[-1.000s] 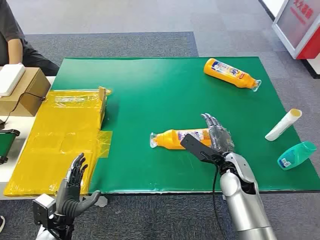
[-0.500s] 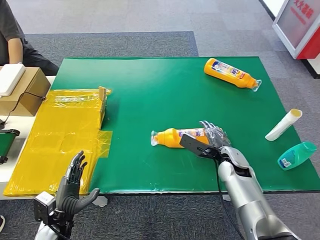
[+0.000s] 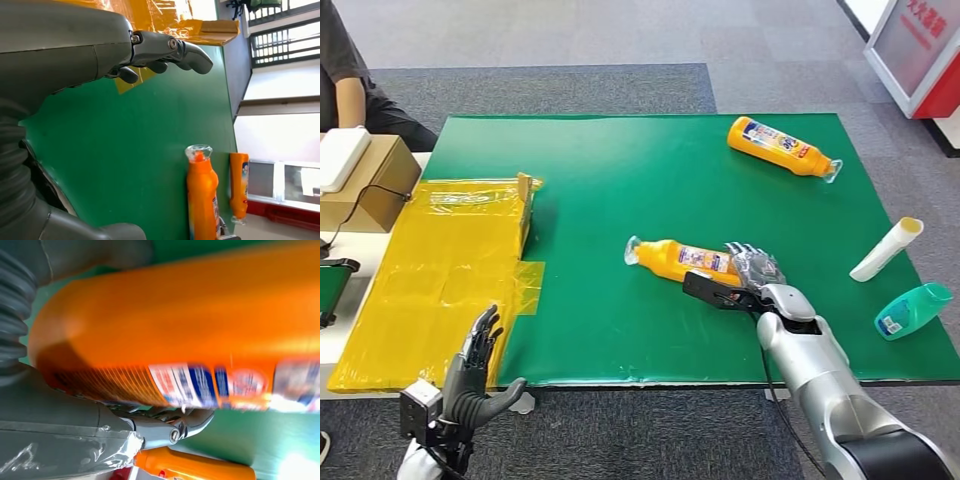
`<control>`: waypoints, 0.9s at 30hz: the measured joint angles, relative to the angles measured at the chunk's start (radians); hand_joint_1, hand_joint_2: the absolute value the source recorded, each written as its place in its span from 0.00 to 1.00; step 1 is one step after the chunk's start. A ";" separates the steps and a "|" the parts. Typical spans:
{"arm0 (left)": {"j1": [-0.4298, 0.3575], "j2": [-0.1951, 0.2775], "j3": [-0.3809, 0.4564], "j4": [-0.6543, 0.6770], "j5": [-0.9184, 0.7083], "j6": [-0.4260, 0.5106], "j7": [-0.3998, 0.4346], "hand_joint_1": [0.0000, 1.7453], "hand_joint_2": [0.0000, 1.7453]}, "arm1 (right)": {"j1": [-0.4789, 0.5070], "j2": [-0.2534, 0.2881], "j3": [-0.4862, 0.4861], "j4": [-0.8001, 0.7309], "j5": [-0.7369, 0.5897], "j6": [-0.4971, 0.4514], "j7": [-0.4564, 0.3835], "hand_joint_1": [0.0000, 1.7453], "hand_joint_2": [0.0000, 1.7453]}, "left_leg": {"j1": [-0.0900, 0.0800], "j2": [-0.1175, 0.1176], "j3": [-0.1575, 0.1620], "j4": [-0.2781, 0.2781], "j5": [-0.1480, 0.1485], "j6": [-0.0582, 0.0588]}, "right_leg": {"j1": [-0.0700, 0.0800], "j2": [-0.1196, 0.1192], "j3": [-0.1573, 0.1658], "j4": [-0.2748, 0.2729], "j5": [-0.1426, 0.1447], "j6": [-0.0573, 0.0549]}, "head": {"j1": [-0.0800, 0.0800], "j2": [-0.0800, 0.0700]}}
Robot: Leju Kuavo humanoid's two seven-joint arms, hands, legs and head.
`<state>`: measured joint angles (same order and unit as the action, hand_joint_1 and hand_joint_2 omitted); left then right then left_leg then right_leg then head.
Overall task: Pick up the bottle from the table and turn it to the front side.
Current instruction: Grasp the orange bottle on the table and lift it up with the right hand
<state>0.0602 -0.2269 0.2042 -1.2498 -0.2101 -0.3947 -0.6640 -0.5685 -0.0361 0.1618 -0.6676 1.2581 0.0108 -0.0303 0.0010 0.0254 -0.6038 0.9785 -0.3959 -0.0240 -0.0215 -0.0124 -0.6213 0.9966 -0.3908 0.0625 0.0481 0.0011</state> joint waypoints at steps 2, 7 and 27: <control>0.002 0.001 0.001 0.002 0.000 0.001 0.000 0.00 1.00 | 0.010 0.000 0.002 -0.011 -0.016 -0.015 -0.023 1.00 1.00 | 0.000 0.000 0.000 0.000 0.000 0.000 | 0.000 0.000 0.000 0.000 0.000 0.000 | 0.000 0.000; 0.012 0.001 0.007 0.002 0.000 -0.007 0.000 0.00 1.00 | 0.124 0.001 0.003 -0.189 -0.117 -0.010 -0.074 1.00 1.00 | 0.000 0.000 -0.001 0.000 0.000 0.000 | 0.000 0.000 0.000 0.000 0.000 0.000 | 0.000 0.000; -0.054 -0.028 0.029 0.059 0.187 -0.107 0.164 0.00 1.00 | 0.410 0.140 0.014 -0.658 -0.401 0.025 -0.234 1.00 1.00 | 0.000 -0.002 -0.002 0.000 0.000 -0.001 | 0.000 -0.002 -0.001 0.000 -0.001 0.000 | 0.000 0.000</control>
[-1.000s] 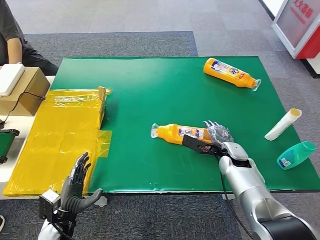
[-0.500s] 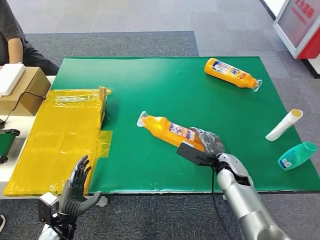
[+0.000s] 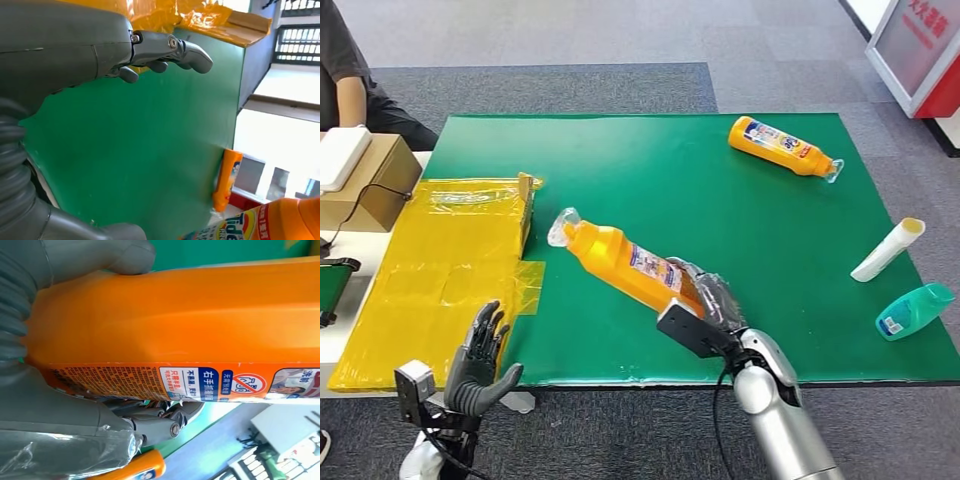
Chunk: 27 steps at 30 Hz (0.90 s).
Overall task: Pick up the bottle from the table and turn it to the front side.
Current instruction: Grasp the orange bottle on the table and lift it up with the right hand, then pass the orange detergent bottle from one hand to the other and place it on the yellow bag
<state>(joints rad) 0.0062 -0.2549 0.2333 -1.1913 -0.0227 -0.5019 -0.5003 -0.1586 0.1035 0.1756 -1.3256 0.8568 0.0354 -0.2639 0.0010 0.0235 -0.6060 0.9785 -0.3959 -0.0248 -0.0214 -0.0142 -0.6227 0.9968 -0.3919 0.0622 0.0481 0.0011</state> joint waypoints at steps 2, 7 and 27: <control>-0.029 -0.001 -0.005 0.028 0.015 0.002 0.019 0.00 1.00 | 0.006 0.022 0.024 0.015 0.010 -0.015 -0.019 1.00 1.00 | 0.000 0.000 0.000 0.000 0.001 0.000 | 0.000 0.000 0.000 0.000 0.000 0.000 | 0.000 0.000; -0.110 -0.002 -0.064 0.096 0.057 -0.025 0.042 0.00 1.00 | 0.002 0.070 0.105 0.115 0.054 -0.083 -0.059 1.00 1.00 | 0.002 0.000 0.000 0.000 0.001 -0.001 | 0.001 0.000 0.000 0.000 0.001 -0.001 | 0.000 0.000; -0.206 0.078 -0.350 0.186 0.187 -0.079 0.023 0.87 1.00 | -0.048 0.118 0.273 0.366 0.080 -0.177 -0.095 0.43 1.00 | 0.002 0.000 0.000 0.000 0.001 -0.001 | 0.001 0.000 -0.001 0.000 0.001 -0.001 | 0.000 0.000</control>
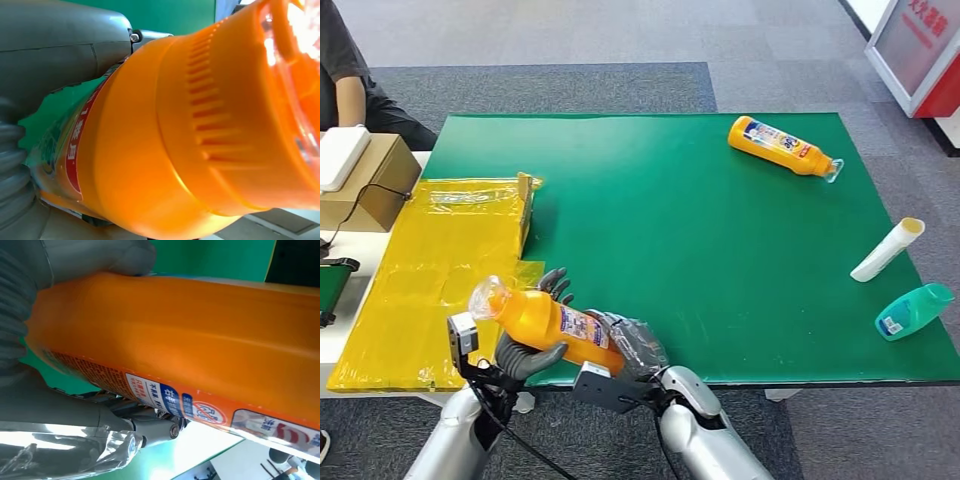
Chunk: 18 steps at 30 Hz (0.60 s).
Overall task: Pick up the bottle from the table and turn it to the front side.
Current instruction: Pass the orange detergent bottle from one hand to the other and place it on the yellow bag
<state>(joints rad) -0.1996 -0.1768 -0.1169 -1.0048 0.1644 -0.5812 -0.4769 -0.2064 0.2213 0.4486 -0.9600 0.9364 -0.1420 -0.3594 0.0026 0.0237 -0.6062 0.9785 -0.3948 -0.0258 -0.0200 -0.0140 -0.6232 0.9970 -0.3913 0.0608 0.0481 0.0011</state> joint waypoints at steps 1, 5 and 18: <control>0.000 0.003 -0.005 0.000 -0.001 0.007 -0.003 1.00 1.00 | -0.001 0.000 0.003 0.005 -0.002 -0.002 0.000 0.18 1.00 | 0.000 0.000 0.000 0.000 0.000 0.000 | 0.000 0.000 0.000 0.000 0.000 0.000 | 0.000 0.000; 0.000 0.005 -0.025 -0.012 -0.065 0.077 -0.020 1.00 1.00 | -0.002 0.001 0.014 0.016 -0.003 -0.011 0.004 0.00 1.00 | 0.000 0.000 0.000 0.000 0.000 0.000 | 0.000 0.000 0.000 0.000 0.000 0.000 | 0.000 0.000; 0.037 0.015 -0.072 -0.426 -0.831 0.522 0.131 1.00 1.00 | 0.074 -0.001 -0.087 -0.089 0.043 -0.008 0.068 0.00 1.00 | 0.000 0.000 0.000 0.000 0.001 -0.001 | 0.000 0.000 0.000 0.000 0.001 -0.001 | 0.000 0.000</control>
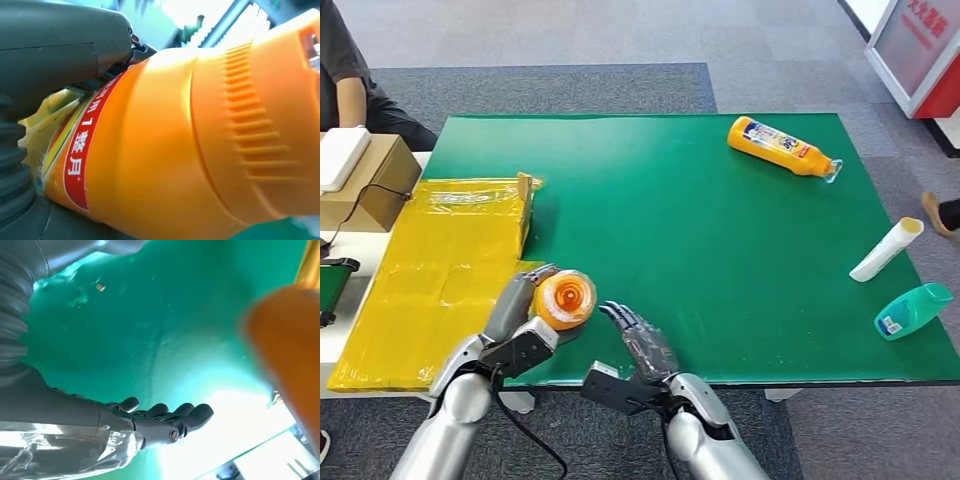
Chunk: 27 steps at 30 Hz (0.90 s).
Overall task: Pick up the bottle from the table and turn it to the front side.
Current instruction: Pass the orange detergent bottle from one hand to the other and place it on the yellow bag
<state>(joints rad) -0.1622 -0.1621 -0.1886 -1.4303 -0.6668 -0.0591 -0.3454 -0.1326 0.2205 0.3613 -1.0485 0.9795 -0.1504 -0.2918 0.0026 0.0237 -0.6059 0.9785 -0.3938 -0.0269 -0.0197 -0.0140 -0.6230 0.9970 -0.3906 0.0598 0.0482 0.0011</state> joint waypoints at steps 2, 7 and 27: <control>0.002 0.012 0.000 -0.060 -0.144 0.045 0.051 1.00 1.00 | 0.018 0.000 -0.026 -0.028 0.010 0.006 0.006 0.00 1.00 | 0.000 0.000 0.000 0.000 0.000 0.000 | 0.000 0.000 0.000 0.000 0.000 0.000 | 0.000 0.000; 0.002 0.072 0.001 -0.160 -0.481 0.080 0.197 1.00 1.00 | 0.057 0.000 -0.086 -0.095 0.021 0.021 0.016 0.00 1.00 | 0.000 0.000 0.000 0.000 0.000 0.000 | 0.000 0.000 0.000 0.000 0.000 0.000 | 0.000 0.000; -0.184 0.295 0.033 0.346 -0.759 0.177 0.221 0.89 1.00 | 0.041 -0.005 -0.146 -0.085 -0.051 0.048 -0.051 0.00 1.00 | 0.001 0.000 -0.001 0.000 0.001 -0.001 | 0.000 0.000 -0.001 0.000 0.001 -0.001 | 0.000 0.000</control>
<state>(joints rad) -0.3465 0.1331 -0.1558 -1.0843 -1.4255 0.1182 -0.1240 -0.0912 0.2159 0.2158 -1.1335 0.9281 -0.1026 -0.3426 0.0032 0.0239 -0.6066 0.9784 -0.3930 -0.0280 -0.0193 -0.0137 -0.6242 0.9972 -0.3900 0.0590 0.0481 0.0011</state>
